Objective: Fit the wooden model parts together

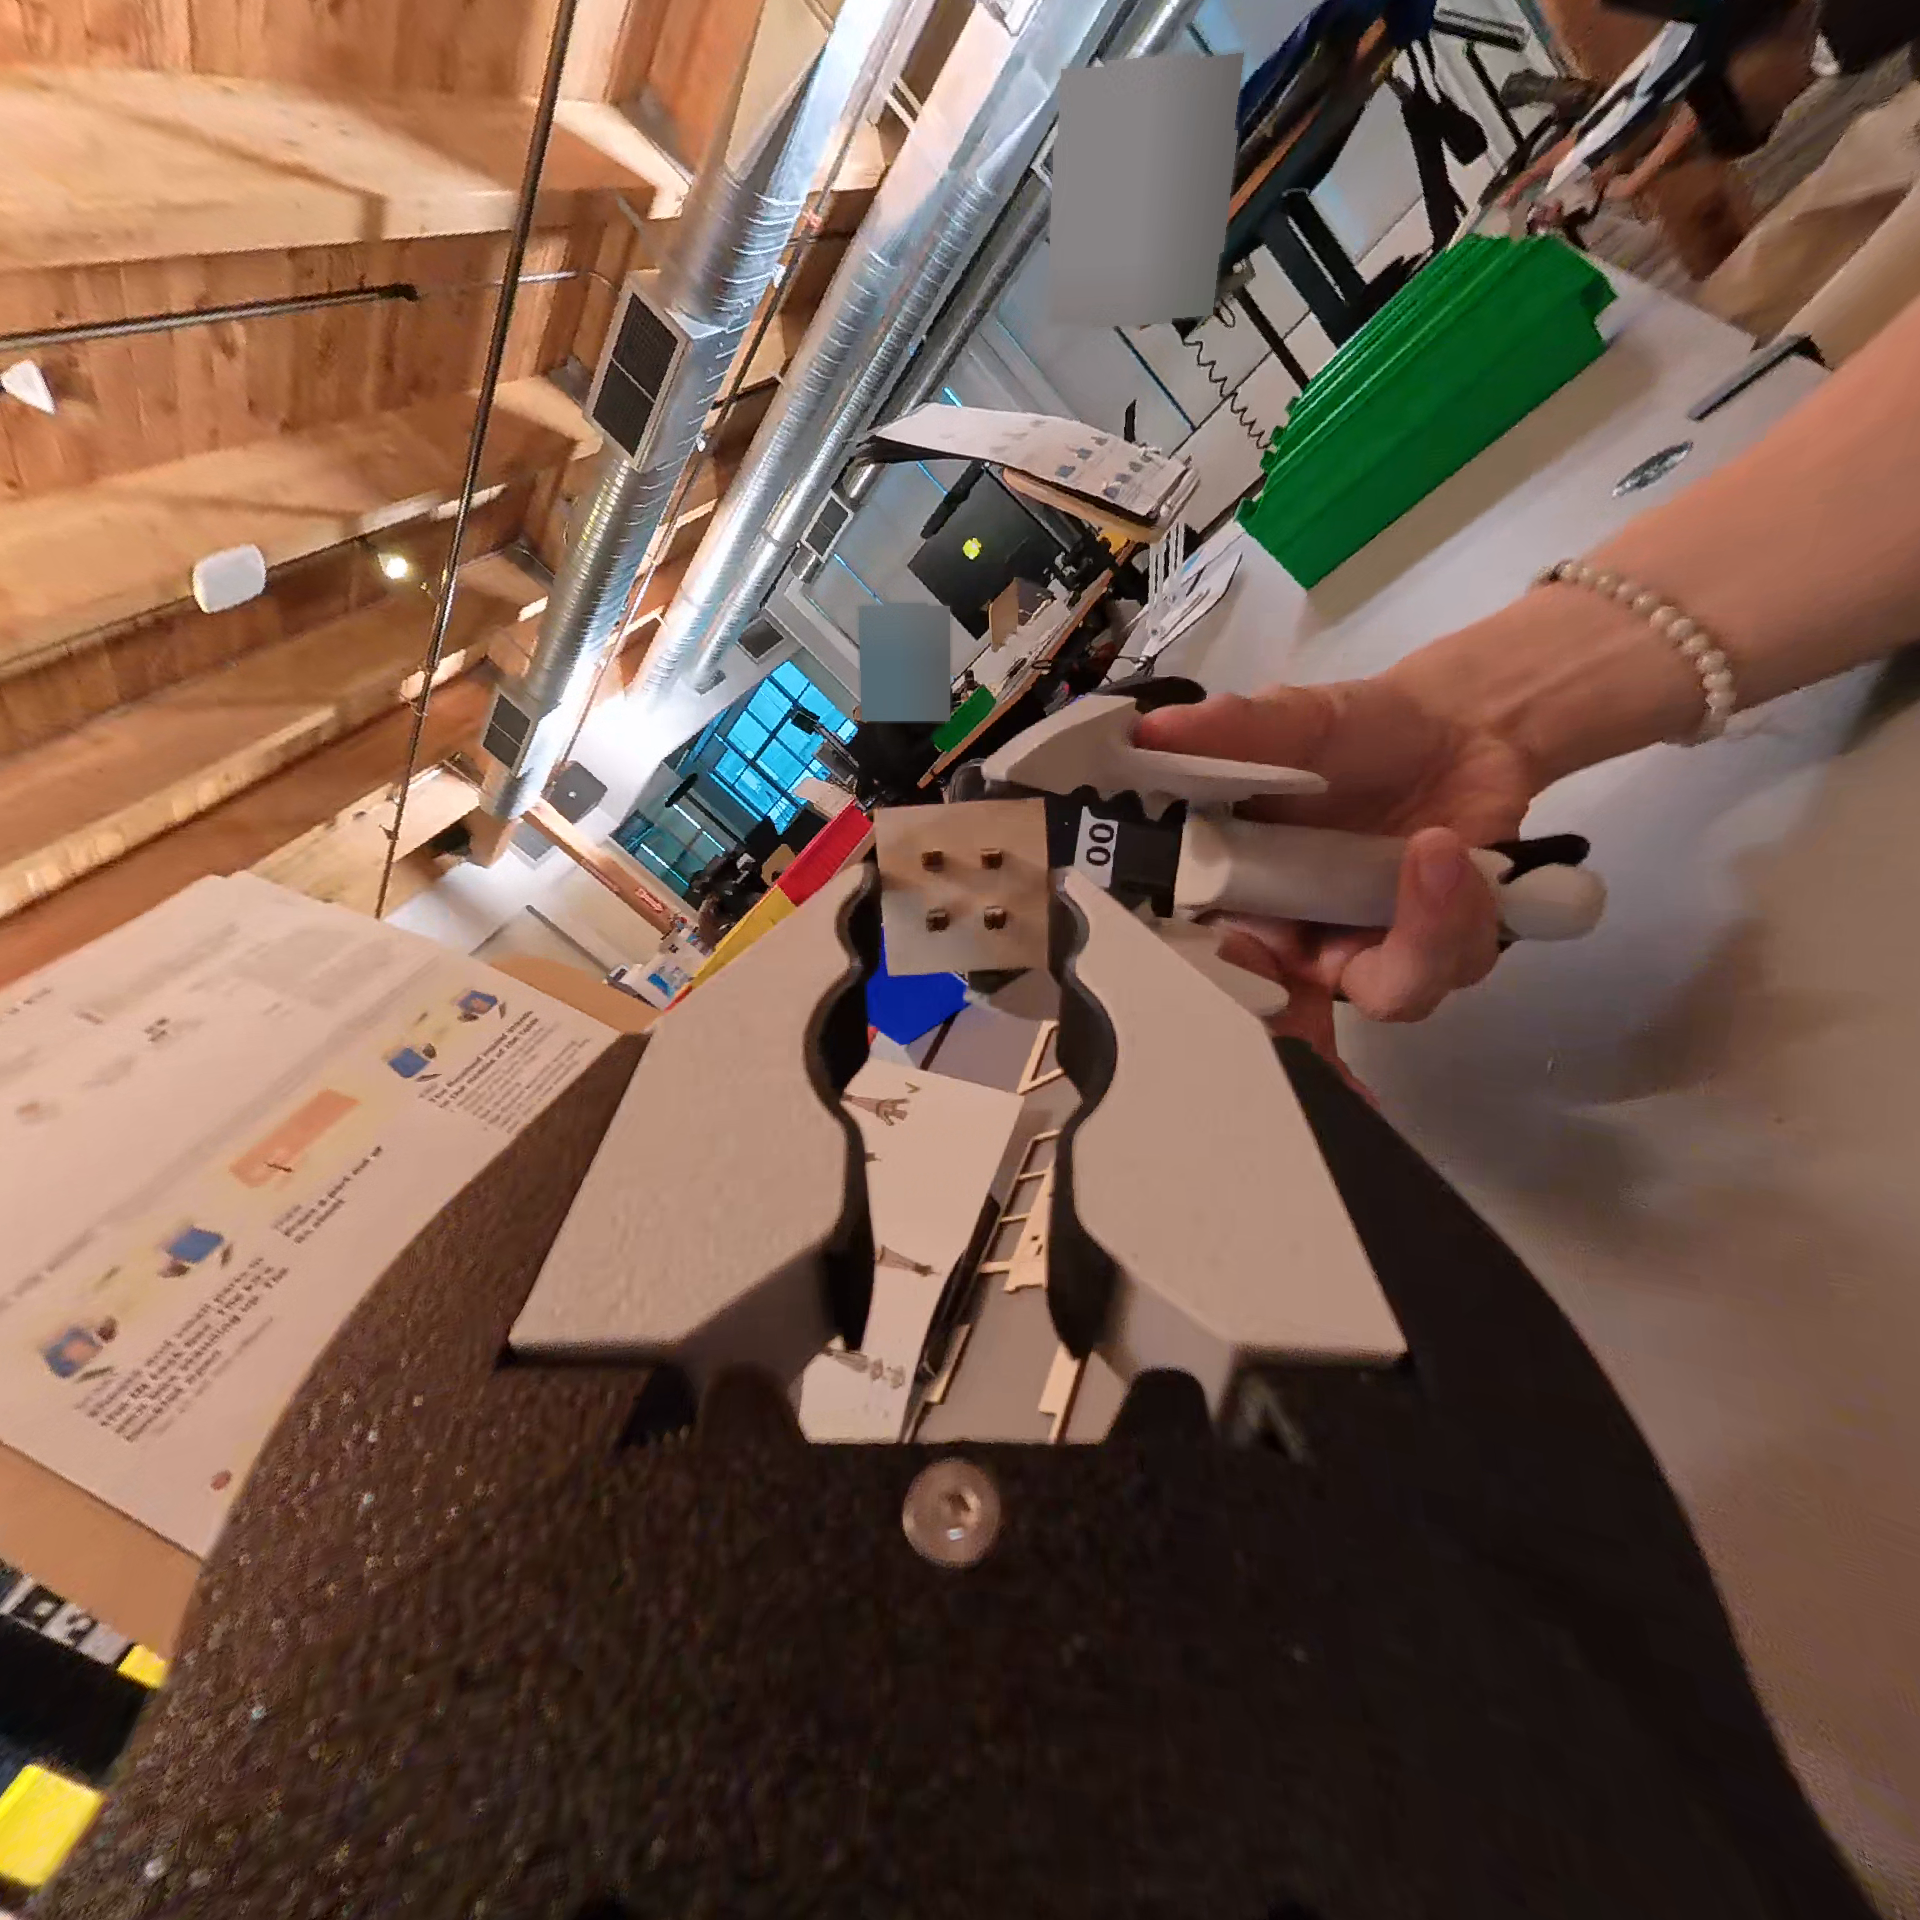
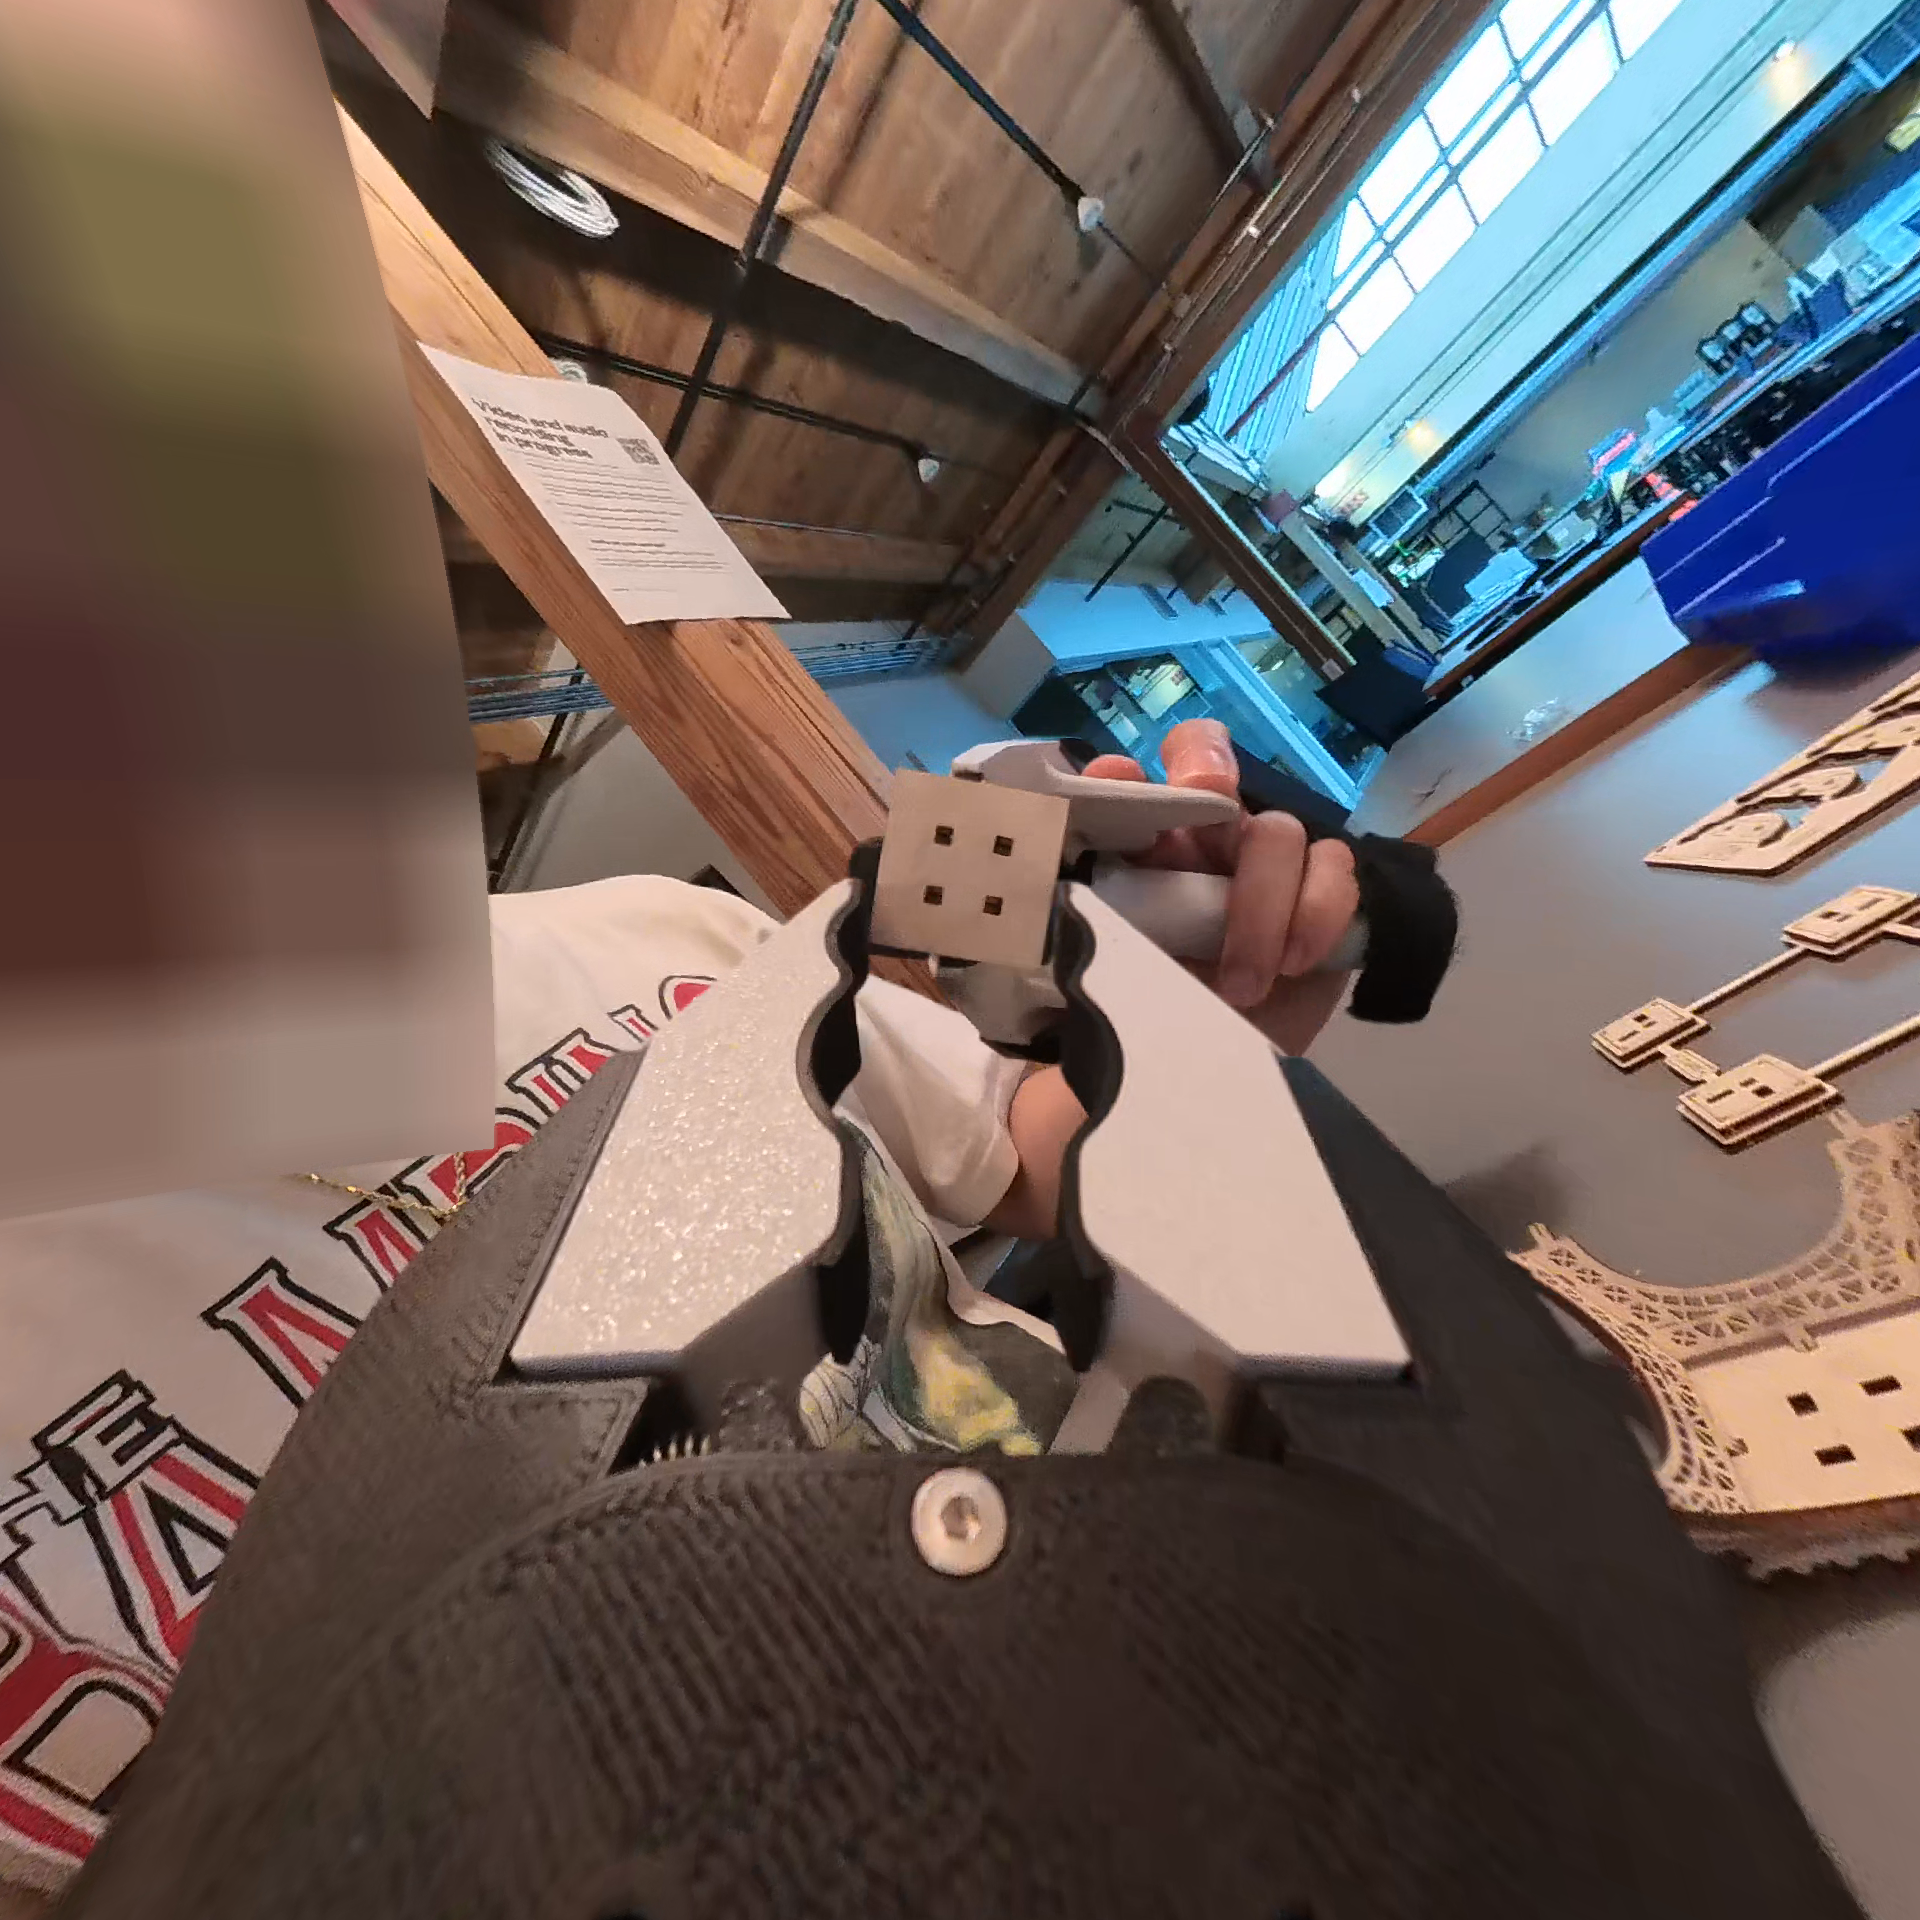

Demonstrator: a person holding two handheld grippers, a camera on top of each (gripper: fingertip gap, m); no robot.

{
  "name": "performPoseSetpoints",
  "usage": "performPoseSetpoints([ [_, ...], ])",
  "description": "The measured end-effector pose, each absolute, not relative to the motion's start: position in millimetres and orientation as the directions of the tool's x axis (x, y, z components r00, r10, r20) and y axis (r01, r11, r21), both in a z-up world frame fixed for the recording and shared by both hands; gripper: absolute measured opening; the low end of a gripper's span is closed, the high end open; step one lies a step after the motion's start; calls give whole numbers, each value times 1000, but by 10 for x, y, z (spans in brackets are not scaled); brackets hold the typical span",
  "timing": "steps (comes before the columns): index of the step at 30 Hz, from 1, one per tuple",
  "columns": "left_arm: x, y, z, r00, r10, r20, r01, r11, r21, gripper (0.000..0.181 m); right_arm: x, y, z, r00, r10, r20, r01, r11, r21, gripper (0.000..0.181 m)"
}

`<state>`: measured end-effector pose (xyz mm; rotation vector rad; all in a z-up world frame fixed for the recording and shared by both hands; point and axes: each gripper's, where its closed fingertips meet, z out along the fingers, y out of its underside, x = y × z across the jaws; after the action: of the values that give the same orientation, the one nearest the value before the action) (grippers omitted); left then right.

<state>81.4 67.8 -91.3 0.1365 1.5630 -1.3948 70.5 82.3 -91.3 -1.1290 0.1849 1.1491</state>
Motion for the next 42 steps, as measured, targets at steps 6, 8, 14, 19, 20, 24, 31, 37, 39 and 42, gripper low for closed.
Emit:
performPoseSetpoints([
  [6,844,704,-956,-477,-465,-746,644,392,-657,32,724,841,-948,574,571,-587,-718,4,-696,32],
  [8,854,732,-1042,-527,-423,-737,603,425,-675,42,748,865,-1032,687,495,-532,-617,10,-787,32],
  [14,801,906,-1383,-816,-224,-533,324,585,-743,43,1059,879,-1613,995,96,30,50,-217,-975,32],
  [19,856,979,-1605,-822,71,-565,381,805,-454,37,1121,924,-1999,904,89,419,407,-483,-776,32],
  [20,833,950,-1637,-791,171,-588,464,793,-394,34,1120,920,-2065,873,116,473,460,-516,-722,32],
  [24,835,931,-1818,-733,437,-521,607,766,-213,33,1095,870,-2175,757,222,615,617,-553,-560,32],
  [31,1011,774,-1847,-657,594,-465,698,711,-78,32,1120,863,-2105,722,206,660,648,-536,-541,32],
  [37,1294,821,-1796,-788,294,-541,434,889,-148,47,1308,833,-1945,785,46,617,538,-545,-643,32],
  [39,1276,822,-1797,-834,178,-523,334,916,-221,52,1349,836,-1929,784,17,620,523,-556,-646,32],
  [42,1213,781,-1791,-872,62,-486,242,917,-317,48,1356,862,-1901,786,-9,618,510,-554,-658,32],
])
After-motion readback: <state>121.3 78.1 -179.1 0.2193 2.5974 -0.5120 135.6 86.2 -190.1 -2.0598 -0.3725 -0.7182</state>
